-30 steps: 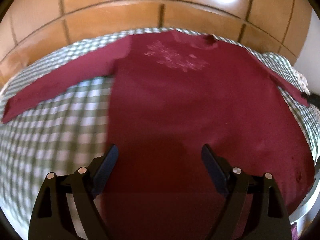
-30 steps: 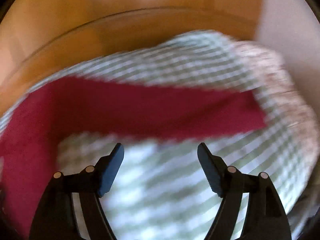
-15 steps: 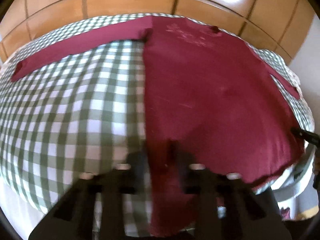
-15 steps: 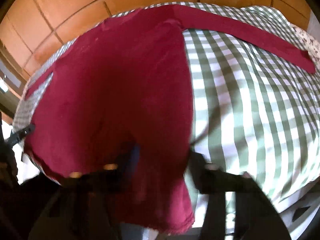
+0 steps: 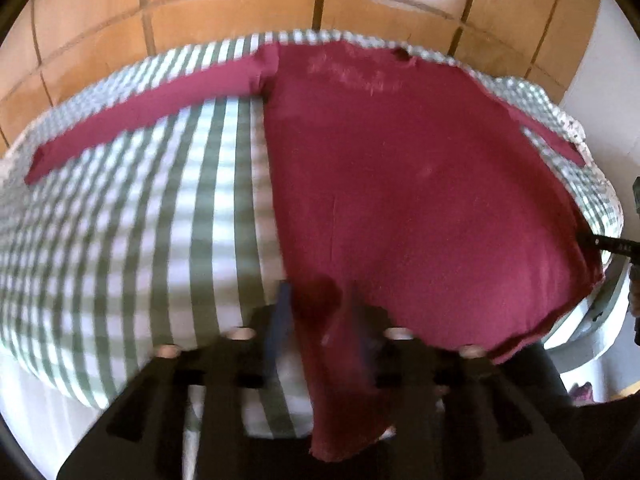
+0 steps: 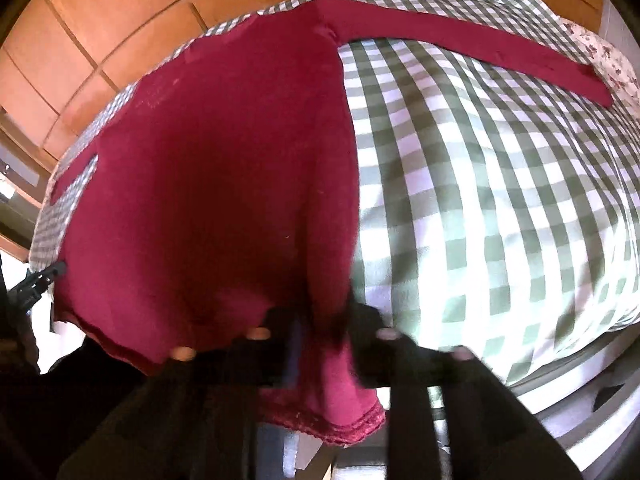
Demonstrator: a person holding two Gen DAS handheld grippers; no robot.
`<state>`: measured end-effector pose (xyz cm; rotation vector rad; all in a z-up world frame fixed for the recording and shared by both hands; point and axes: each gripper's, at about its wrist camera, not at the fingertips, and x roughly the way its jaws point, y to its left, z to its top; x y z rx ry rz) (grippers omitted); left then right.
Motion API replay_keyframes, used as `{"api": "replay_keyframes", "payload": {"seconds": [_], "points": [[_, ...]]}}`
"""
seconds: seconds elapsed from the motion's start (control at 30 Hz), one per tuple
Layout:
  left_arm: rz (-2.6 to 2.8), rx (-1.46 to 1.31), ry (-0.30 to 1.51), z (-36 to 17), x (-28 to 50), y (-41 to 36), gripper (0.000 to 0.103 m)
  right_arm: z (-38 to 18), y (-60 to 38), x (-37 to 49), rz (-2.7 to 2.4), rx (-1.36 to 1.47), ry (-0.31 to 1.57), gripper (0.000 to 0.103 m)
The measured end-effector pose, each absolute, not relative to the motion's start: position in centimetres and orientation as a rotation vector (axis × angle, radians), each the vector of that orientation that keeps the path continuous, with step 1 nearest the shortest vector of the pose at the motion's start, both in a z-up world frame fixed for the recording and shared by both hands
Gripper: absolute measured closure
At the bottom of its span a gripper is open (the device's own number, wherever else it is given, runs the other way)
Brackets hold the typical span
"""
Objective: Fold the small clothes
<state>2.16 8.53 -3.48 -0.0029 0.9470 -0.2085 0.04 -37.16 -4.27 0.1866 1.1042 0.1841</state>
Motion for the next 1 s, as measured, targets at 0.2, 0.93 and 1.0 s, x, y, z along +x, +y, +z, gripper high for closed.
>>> {"api": "replay_keyframes", "payload": {"seconds": [0.2, 0.93, 1.0], "points": [[-0.226, 0.005, 0.818, -1.1, 6.1, 6.3, 0.043, -2.0, -45.2, 2.8, 0.030, 0.472, 0.969, 0.053], [-0.262, -0.006, 0.955, -7.1, 12.8, 2.3, 0.011, -4.7, -68.3, 17.1, -0.414, 1.029, 0.729, 0.092], [-0.262, -0.002, 0.956, -7.1, 12.8, 2.3, 0.010, -4.0, -68.3, 18.0, -0.436, 0.957, 0.747, 0.096]]}}
